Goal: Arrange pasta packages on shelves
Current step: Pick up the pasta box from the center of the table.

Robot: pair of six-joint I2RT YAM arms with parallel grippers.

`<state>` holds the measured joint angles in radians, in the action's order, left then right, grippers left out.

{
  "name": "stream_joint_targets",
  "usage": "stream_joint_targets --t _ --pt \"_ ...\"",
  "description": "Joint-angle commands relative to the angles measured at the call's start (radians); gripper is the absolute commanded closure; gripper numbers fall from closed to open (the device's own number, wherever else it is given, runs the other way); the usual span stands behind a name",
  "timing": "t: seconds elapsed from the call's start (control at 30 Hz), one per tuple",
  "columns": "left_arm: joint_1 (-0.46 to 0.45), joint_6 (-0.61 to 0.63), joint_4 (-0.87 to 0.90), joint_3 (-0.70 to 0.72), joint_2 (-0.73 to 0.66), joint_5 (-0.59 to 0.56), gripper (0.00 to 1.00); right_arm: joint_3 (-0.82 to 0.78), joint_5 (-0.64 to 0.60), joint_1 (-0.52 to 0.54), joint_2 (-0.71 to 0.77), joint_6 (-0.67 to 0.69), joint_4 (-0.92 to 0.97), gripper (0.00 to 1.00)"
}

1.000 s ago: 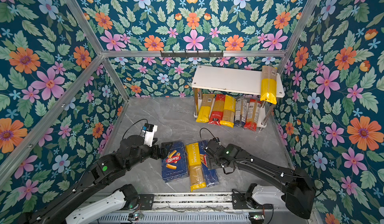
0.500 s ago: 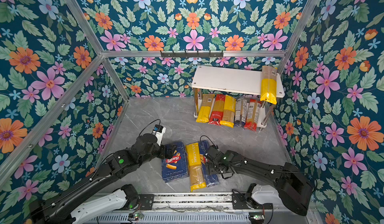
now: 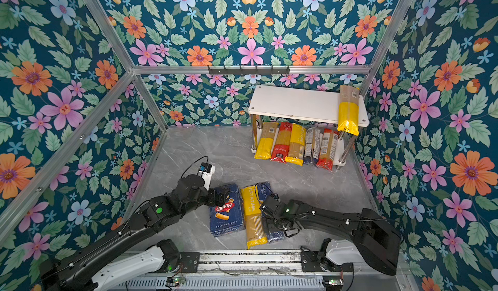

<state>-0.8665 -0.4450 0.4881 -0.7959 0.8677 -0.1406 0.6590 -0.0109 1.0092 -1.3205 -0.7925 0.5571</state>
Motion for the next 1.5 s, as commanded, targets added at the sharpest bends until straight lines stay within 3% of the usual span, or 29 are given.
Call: stream_joint_targets --t 0.0,0.4,0.6,0.73,0.87,1.47 --pt "0.000 -0.014 -0.006 0.004 -0.017 -0.025 0.00 0.008 -0.032 0.002 -0.038 -0.026 0.016 0.13" --pt "0.000 -0.021 -0.008 0.021 -0.047 -0.033 0.00 0.068 -0.113 0.002 -0.182 -0.044 0.093 0.14" --pt "0.000 -0.015 -0.008 0.020 -0.050 -0.041 0.00 0.067 -0.117 0.002 -0.166 -0.044 0.092 0.22" --pt "0.000 -0.011 -0.008 0.017 -0.047 -0.045 0.00 0.055 -0.115 0.002 -0.116 -0.039 0.085 0.40" --pt "-0.001 -0.009 -0.014 0.012 -0.041 -0.047 0.00 0.038 -0.099 0.001 -0.036 -0.029 0.077 0.49" --pt "0.000 0.020 -0.041 -0.079 0.054 -0.041 0.00 0.111 -0.060 -0.036 0.376 0.031 0.231 0.58"
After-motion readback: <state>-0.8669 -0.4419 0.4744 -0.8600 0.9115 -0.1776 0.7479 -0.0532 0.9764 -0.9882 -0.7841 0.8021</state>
